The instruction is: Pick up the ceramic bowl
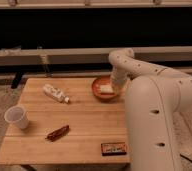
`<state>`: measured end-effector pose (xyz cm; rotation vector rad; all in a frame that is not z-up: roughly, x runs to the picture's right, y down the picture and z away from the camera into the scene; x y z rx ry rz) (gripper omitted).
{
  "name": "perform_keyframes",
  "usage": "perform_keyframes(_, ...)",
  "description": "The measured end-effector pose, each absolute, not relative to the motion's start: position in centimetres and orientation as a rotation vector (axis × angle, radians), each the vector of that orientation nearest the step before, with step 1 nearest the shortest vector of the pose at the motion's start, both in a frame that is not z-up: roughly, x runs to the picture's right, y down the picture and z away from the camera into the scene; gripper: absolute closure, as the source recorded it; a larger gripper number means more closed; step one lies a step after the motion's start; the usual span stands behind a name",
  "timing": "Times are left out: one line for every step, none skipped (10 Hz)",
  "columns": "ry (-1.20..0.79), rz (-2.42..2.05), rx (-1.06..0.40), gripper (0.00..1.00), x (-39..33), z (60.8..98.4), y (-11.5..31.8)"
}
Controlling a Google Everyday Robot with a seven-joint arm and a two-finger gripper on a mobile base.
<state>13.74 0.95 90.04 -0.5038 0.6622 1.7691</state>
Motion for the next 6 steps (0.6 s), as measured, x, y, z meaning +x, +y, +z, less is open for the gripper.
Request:
perform_keyframes(0.656, 1.764, -0.517, 0.97, 13.4, 89.6, 0.7)
perform_keyframes(0.658, 1.762, -0.515, 0.89, 13.3, 89.6, 0.8)
perform_keyframes(0.647, 1.758, -0.510, 0.78, 13.6, 90.0, 0.6)
perform_keyframes(0.643, 1.754, -0.508, 0.70, 14.0, 90.0, 0.1)
perform_keyframes(0.645, 1.747, -0.509, 0.60, 14.2, 89.8, -0.5)
perform_keyframes(0.652, 1.739, -0.511, 0.47, 14.1, 89.5, -1.1)
